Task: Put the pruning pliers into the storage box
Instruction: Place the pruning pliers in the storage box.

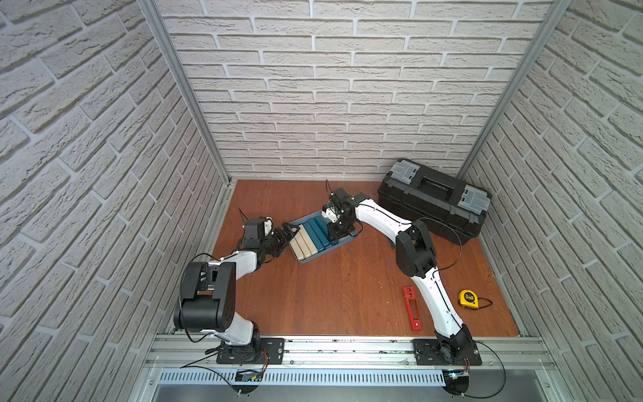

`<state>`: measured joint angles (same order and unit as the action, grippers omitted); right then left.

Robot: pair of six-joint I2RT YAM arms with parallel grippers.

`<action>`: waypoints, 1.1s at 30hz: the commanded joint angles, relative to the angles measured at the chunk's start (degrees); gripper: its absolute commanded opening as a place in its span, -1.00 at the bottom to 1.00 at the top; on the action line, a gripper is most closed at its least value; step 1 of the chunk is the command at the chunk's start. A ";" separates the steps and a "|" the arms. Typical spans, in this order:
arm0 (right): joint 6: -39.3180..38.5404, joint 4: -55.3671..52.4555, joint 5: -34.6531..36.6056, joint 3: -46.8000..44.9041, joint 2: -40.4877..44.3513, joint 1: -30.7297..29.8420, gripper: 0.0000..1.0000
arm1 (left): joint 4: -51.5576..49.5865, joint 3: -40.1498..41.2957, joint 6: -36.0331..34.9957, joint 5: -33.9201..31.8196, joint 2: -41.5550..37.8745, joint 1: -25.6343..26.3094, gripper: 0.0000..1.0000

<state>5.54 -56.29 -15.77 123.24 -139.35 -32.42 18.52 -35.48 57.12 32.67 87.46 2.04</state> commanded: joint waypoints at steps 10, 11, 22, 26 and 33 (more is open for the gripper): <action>-2.27 1.69 -3.88 0.95 1.00 -1.41 -0.19 | 3.41 1.46 0.25 0.73 0.43 0.20 0.96; -2.36 1.78 -3.77 0.96 1.08 -1.43 -0.18 | 3.62 1.58 0.35 0.73 0.52 0.26 0.96; -2.71 4.52 -5.31 -1.86 4.05 -1.42 -0.08 | 4.20 1.47 0.87 0.73 0.95 0.67 0.96; -3.30 4.34 -5.95 -1.99 4.65 -1.44 -0.05 | 4.29 1.56 0.80 0.56 0.91 0.94 0.97; -3.37 5.03 -8.43 -3.12 5.76 -1.24 0.01 | 4.20 1.58 0.88 0.38 0.74 1.38 0.96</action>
<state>2.81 -53.10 -20.12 121.34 -137.67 -32.80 19.62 -34.41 57.76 31.77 87.72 2.55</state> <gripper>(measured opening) 0.501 0.982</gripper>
